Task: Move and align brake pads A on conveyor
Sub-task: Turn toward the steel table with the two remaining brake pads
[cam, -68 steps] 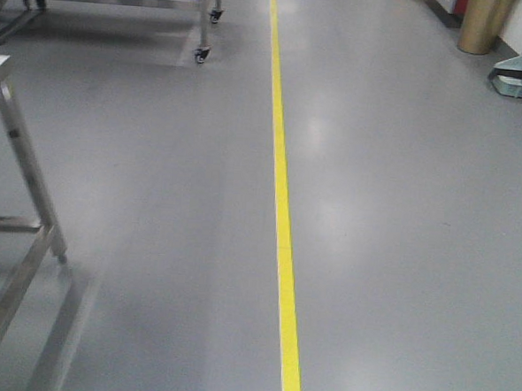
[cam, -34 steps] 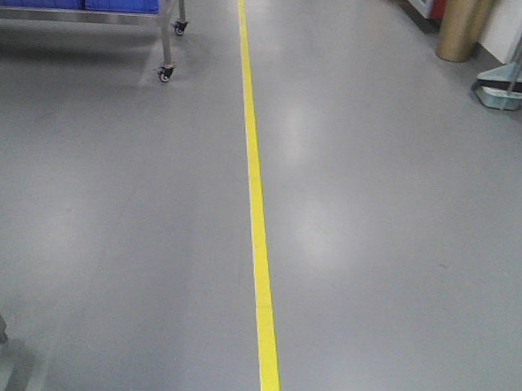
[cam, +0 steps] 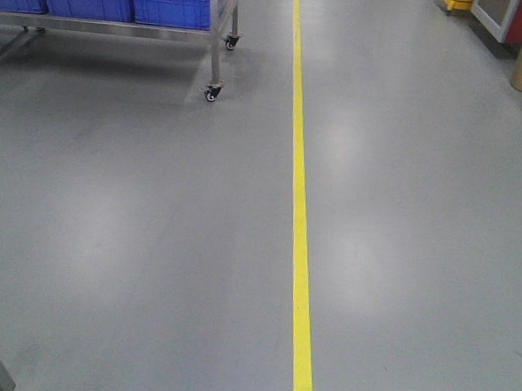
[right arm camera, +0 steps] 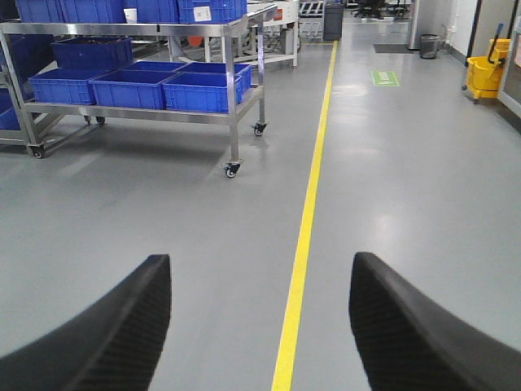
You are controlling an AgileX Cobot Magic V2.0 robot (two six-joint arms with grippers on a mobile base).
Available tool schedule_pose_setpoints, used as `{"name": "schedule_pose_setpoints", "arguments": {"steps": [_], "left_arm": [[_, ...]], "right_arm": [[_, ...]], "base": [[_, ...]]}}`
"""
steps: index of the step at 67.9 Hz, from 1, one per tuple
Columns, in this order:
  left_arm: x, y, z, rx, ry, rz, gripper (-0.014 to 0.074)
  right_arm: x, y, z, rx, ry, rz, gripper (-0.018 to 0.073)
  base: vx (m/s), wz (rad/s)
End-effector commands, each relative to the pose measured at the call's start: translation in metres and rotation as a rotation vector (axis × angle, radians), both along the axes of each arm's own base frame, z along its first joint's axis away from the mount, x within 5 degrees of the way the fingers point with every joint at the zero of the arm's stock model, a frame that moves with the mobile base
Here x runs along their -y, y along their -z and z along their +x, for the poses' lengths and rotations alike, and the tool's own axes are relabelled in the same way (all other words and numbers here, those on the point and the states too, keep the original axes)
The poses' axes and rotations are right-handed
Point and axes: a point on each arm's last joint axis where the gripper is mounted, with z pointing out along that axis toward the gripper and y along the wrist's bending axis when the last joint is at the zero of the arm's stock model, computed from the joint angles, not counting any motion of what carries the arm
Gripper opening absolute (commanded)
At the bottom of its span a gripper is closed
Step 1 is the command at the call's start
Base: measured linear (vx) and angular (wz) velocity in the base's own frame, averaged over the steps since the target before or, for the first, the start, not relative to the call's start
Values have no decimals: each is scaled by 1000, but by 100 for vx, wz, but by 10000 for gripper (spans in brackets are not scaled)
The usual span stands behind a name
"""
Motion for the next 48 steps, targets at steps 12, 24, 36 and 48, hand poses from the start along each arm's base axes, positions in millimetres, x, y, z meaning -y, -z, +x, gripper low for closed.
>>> {"name": "schedule_pose_setpoints", "arguments": {"steps": [12,24,36,48], "left_arm": [[1,-14,2,86,2,-22,503],[1,-14,2,86,2,-22,503],[1,-14,2,85,2,-22,503],[1,-14,2,86,2,-22,503]], "right_arm": [[0,-14,1,86,7,5,453],[0,-14,1,86,7,5,453],[0,-14,1,86,7,5,453],[0,-14,1,86,7,5,453]], "base": [[52,12],[50,11],[47,21],[43,53]]}}
